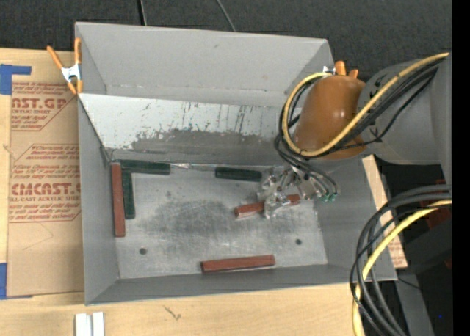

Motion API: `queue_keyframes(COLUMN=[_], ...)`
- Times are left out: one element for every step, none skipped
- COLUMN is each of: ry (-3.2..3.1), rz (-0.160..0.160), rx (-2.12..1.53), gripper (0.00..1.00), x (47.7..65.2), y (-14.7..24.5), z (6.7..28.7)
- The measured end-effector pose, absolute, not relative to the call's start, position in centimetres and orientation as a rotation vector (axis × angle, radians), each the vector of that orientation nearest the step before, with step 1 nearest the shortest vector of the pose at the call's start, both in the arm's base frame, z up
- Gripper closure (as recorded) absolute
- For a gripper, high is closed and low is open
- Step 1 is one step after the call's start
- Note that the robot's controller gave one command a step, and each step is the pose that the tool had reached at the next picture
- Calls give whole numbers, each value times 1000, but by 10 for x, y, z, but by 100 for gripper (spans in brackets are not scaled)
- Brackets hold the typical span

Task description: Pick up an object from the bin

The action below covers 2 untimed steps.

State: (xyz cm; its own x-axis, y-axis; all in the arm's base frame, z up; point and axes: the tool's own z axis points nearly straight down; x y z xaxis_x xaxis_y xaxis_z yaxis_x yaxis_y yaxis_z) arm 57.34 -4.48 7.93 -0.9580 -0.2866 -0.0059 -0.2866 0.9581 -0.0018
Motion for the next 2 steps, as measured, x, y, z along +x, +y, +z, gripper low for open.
queue_keyframes(ry=[3102, 3112], rz=[-2, -1], rx=[-454, -401], gripper=[100, 100], x=[573, 572], y=[-45, -57], z=[79, 220])
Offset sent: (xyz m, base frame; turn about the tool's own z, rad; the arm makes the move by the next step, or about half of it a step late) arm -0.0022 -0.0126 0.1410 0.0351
